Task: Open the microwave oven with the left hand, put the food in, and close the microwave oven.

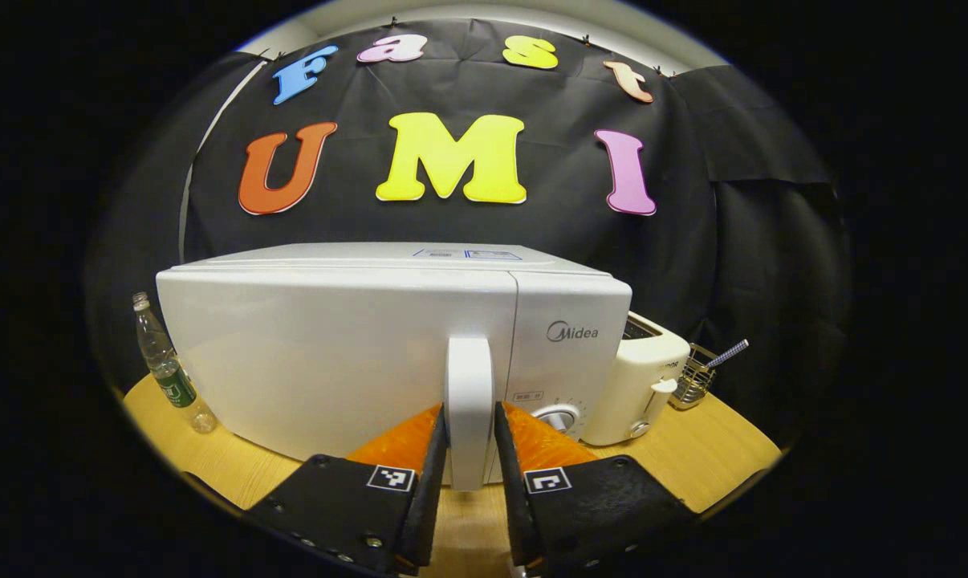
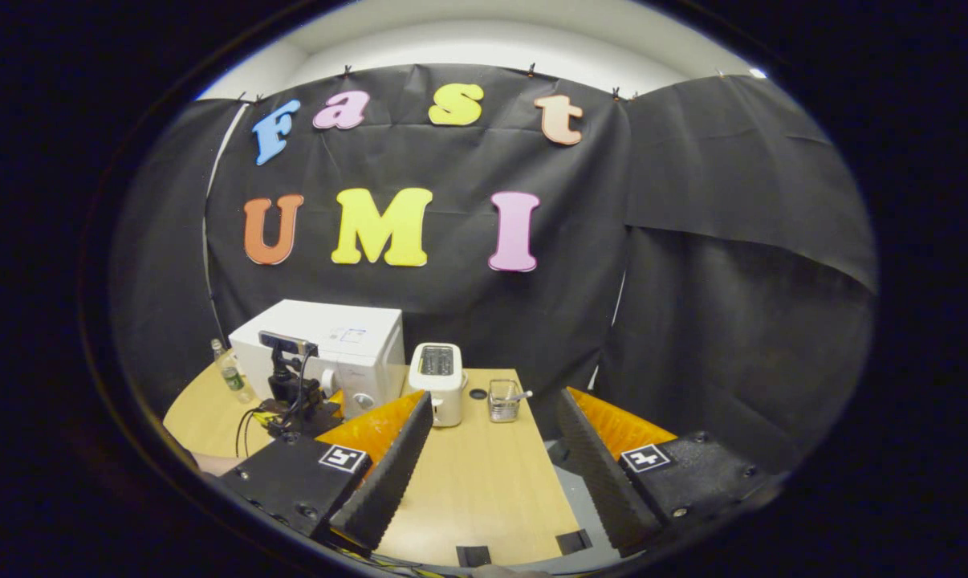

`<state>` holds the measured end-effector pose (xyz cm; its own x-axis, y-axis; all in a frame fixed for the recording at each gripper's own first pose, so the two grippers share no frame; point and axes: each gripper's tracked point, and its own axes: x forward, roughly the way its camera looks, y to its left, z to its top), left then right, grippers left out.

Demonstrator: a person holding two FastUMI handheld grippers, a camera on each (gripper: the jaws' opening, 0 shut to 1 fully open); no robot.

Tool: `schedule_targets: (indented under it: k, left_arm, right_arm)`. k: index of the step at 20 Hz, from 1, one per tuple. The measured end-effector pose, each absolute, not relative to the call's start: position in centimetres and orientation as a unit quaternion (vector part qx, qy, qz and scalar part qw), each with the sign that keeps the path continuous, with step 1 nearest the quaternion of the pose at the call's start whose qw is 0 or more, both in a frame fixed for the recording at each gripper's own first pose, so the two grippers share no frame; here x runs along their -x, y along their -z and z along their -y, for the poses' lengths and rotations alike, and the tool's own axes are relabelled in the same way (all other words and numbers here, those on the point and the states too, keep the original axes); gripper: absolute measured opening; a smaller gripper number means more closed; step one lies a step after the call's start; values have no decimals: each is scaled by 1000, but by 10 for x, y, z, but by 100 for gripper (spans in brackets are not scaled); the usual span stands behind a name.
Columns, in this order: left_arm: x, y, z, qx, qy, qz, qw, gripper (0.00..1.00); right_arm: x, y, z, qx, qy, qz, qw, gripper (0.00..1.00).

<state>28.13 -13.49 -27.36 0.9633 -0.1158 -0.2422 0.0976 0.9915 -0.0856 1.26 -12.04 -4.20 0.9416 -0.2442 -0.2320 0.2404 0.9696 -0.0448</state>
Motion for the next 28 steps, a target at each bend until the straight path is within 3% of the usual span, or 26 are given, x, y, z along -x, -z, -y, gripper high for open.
schedule_targets:
  k: [3,4,5,6,7,8,9,15,16,17,18,20,21,22,28]
  left_arm:
    - [-280,277,134,25,44,-125,991,24]
    - [-280,277,132,28,44,-123,991,12]
    - [-281,277,132,31,45,-122,991,19]
    - [-280,277,133,32,46,-121,991,6]
    - [-280,277,133,28,48,-120,991,14]
    - [-280,278,132,25,49,-120,991,14]
    - [-279,279,132,24,52,-123,991,14]
    - [-258,281,132,29,76,-135,987,15]
    - [-244,284,128,18,84,-135,987,14]
    - [-227,281,123,21,86,-127,988,14]
    - [-208,283,116,24,87,-133,987,14]
    - [-172,286,97,20,77,-151,985,14]
    - [-157,287,87,17,70,-160,984,14]
    - [-144,287,78,12,67,-162,984,15]
    - [-80,294,10,8,4,-190,982,17]
  right_arm:
    - [-16,41,118,11,119,-119,986,100]
    - [-18,42,119,15,118,-120,986,100]
    - [-18,40,119,19,119,-119,986,100]
    - [-18,37,120,22,119,-116,986,92]
    - [-18,37,119,25,119,-115,986,92]
    - [-18,39,118,27,117,-117,986,92]
    - [-17,40,117,27,114,-118,986,100]
    - [-18,45,114,20,102,-120,987,100]
    - [-19,46,114,21,102,-119,987,92]
    - [-20,48,111,18,97,-118,988,100]
    - [-20,50,105,15,90,-117,989,100]
    - [-22,59,89,21,68,-120,990,100]
    - [-24,62,82,22,58,-122,991,92]
    - [-25,66,72,22,46,-124,991,100]
    - [-34,76,16,20,-17,-126,992,100]
